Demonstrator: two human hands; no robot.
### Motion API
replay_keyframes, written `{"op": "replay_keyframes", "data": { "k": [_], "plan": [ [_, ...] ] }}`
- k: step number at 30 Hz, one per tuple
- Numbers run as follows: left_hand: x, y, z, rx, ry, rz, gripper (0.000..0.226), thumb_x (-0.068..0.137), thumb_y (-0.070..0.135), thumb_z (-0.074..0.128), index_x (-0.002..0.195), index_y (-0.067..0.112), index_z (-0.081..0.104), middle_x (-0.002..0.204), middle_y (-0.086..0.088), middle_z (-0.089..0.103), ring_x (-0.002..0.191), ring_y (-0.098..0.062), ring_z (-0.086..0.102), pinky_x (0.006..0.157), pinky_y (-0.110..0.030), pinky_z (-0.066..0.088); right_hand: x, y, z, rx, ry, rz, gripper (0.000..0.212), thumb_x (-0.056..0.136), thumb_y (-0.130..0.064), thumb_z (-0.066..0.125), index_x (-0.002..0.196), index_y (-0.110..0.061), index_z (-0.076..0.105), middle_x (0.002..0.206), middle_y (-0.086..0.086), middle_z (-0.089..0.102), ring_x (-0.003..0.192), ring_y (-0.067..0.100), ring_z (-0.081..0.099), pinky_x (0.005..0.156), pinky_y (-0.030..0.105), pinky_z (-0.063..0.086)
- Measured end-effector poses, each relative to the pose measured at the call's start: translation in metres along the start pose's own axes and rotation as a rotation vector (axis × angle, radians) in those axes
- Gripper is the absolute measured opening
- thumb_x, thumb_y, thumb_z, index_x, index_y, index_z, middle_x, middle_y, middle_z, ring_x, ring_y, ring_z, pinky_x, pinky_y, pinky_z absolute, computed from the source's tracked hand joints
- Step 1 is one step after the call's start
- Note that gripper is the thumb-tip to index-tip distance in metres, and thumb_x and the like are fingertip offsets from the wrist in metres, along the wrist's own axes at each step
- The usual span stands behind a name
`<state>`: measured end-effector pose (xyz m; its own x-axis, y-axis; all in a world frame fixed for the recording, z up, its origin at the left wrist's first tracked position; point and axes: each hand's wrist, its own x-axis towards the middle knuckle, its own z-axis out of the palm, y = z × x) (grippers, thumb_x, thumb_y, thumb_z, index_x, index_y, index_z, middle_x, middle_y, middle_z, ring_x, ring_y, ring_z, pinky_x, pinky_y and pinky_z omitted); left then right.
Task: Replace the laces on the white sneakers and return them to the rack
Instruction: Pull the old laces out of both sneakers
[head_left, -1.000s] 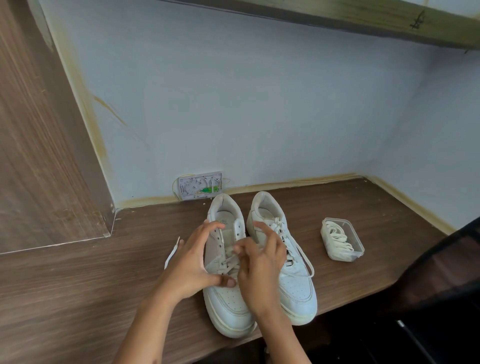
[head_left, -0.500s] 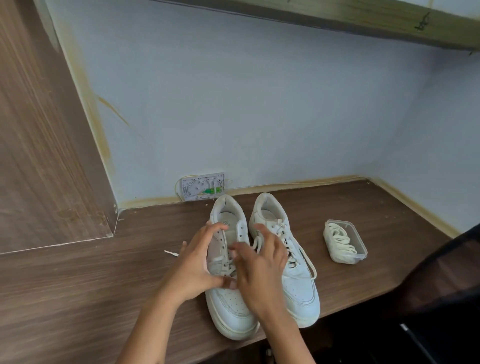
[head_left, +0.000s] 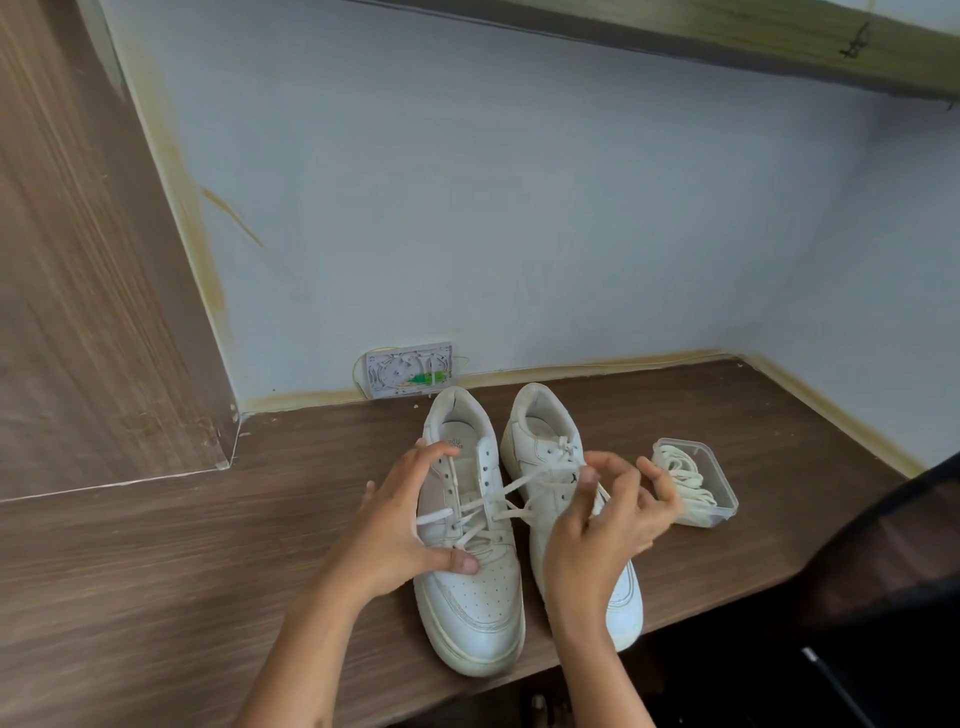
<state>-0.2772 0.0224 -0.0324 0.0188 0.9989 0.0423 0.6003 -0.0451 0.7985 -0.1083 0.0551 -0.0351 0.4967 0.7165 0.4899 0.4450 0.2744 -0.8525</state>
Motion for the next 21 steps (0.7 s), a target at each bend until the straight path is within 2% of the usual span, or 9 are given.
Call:
{"op": "replay_keyframes", "data": {
  "k": [1,3,5,7,9,13,16,18,21],
  "plan": [
    [0.0,0.0,0.0,0.002,-0.001,0.004,0.107,0.048,0.054,0.09,0.131,0.06,0.023,0.133,0.048,0.008,0.135,0.004,0.014,0.119,-0.056,0.008,-0.001,-0.001,0.001,-0.003,-0.054,-0.057,0.016,0.093,-0.004,0.059,0.103,-0.015,0.064,0.136,0.005,0.031,0.113,0.025,0.043,0.098,0.004,0.02],
    [0.0,-0.001,0.0,0.004,-0.002,0.01,0.107,0.046,0.056,0.089,0.129,0.062,0.023,0.126,0.055,0.002,0.135,0.004,0.013,0.119,-0.054,0.004,-0.005,-0.002,0.002,-0.058,-0.251,-0.224,0.028,0.092,-0.003,0.061,0.107,-0.026,0.066,0.137,-0.002,0.032,0.12,0.022,0.035,0.099,0.021,0.03],
    [0.0,-0.001,0.0,0.0,0.004,0.018,0.106,0.047,0.052,0.091,0.126,0.066,0.022,0.127,0.057,0.005,0.135,0.004,0.015,0.12,-0.052,0.003,-0.012,0.002,0.007,-0.209,-0.47,-0.379,0.03,0.088,-0.007,0.063,0.1,-0.035,0.067,0.141,-0.002,0.035,0.129,0.027,0.028,0.103,0.039,0.029],
    [0.0,-0.002,0.001,-0.015,0.014,0.027,0.102,0.049,0.044,0.088,0.124,0.068,0.023,0.143,0.042,0.016,0.14,-0.001,0.018,0.119,-0.055,0.008,-0.022,0.007,0.01,-0.353,-0.631,-0.447,0.018,0.088,-0.019,0.065,0.093,-0.035,0.067,0.145,0.0,0.034,0.135,0.032,0.022,0.107,0.052,0.028],
    [0.0,-0.002,0.001,-0.017,0.02,0.025,0.098,0.044,0.051,0.077,0.125,0.067,0.024,0.147,0.032,0.021,0.141,-0.004,0.02,0.117,-0.056,0.016,-0.027,0.01,0.012,-0.417,-0.664,-0.467,0.008,0.088,-0.025,0.066,0.088,-0.032,0.066,0.145,0.002,0.035,0.136,0.033,0.022,0.107,0.06,0.03],
    [0.001,-0.002,0.0,0.002,0.008,0.008,0.106,0.044,0.055,0.09,0.127,0.064,0.025,0.131,0.052,0.008,0.137,0.006,0.013,0.119,-0.054,0.006,-0.018,0.004,0.011,-0.31,-0.444,-0.393,0.021,0.078,-0.009,0.075,0.083,-0.028,0.068,0.136,0.004,0.043,0.124,0.029,0.032,0.099,0.051,0.036],
    [0.001,-0.004,0.0,0.021,0.002,0.012,0.106,0.046,0.057,0.089,0.127,0.066,0.022,0.129,0.052,0.001,0.138,0.007,0.007,0.119,-0.052,-0.002,-0.008,0.002,0.006,-0.235,-0.212,-0.261,0.025,0.081,0.0,0.069,0.082,-0.025,0.068,0.13,0.003,0.045,0.114,0.027,0.038,0.093,0.046,0.037],
    [0.001,-0.004,-0.001,0.026,-0.005,0.013,0.104,0.048,0.056,0.089,0.125,0.068,0.02,0.128,0.051,-0.001,0.137,0.007,0.006,0.119,-0.05,-0.004,-0.001,0.005,0.003,-0.224,-0.079,-0.173,0.024,0.082,0.003,0.068,0.083,-0.021,0.067,0.127,0.003,0.046,0.11,0.027,0.042,0.09,0.039,0.03],
    [0.0,-0.004,-0.001,0.022,-0.011,0.009,0.103,0.049,0.054,0.089,0.125,0.068,0.02,0.133,0.047,0.002,0.138,0.006,0.005,0.119,-0.05,-0.005,0.012,0.011,-0.007,-0.219,0.007,-0.079,0.015,0.087,-0.002,0.066,0.087,-0.017,0.069,0.127,0.004,0.047,0.111,0.028,0.044,0.093,0.035,0.021]
  ]
}}
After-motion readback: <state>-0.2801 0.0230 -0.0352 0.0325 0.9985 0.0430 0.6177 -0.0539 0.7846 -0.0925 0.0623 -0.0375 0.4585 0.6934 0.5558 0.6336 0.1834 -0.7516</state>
